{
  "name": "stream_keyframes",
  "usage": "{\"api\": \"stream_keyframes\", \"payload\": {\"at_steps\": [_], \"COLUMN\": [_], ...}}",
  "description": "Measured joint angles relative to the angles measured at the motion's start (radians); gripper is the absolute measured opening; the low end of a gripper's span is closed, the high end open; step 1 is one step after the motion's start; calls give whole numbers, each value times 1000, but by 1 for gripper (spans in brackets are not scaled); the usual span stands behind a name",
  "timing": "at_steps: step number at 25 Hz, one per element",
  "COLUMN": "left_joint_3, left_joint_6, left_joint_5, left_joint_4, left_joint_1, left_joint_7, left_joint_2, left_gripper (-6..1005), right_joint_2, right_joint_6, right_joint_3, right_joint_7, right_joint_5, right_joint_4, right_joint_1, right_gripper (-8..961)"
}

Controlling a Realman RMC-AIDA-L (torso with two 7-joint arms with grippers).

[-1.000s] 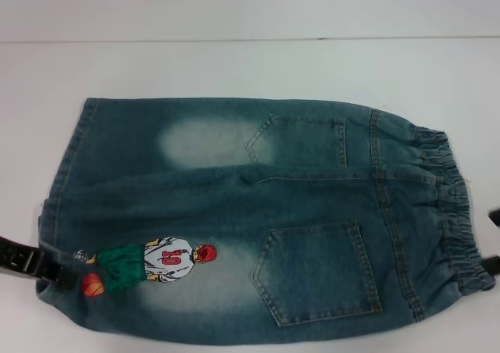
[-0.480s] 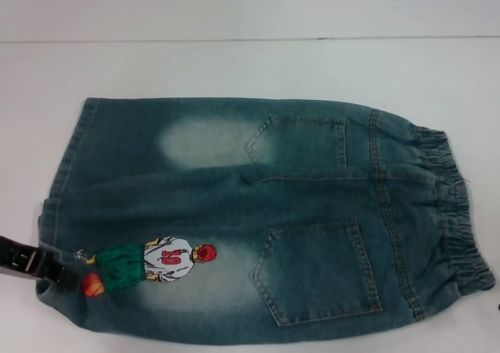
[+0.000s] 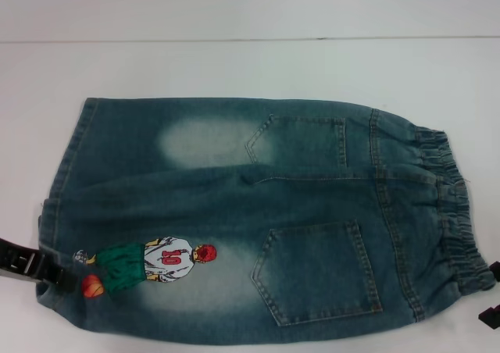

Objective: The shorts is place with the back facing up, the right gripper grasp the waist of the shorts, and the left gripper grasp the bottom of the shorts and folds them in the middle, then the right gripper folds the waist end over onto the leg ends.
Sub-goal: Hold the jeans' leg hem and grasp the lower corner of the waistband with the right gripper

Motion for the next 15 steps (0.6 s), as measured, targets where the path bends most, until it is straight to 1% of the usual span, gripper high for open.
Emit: {"api": "stream_keyframes", "payload": {"at_steps": [6, 15], "left_joint_3": [-1, -1], "left_joint_6": [-5, -9], "left_joint_5": [1, 2], "left_joint_4": [-18, -26], "left_joint_1": [0, -2], "left_joint_7": [-1, -2], "left_joint_2": [0, -4], "left_gripper": [21, 22], "right_joint_2": [-4, -6], "right_joint_6": [1, 1], "right_joint_3": [-7, -9], "right_joint_7": [-23, -53], "right_joint_5": [48, 64], "right_joint_4": [9, -20], "right_joint_1": [-4, -10], "right_gripper": [899, 900]}}
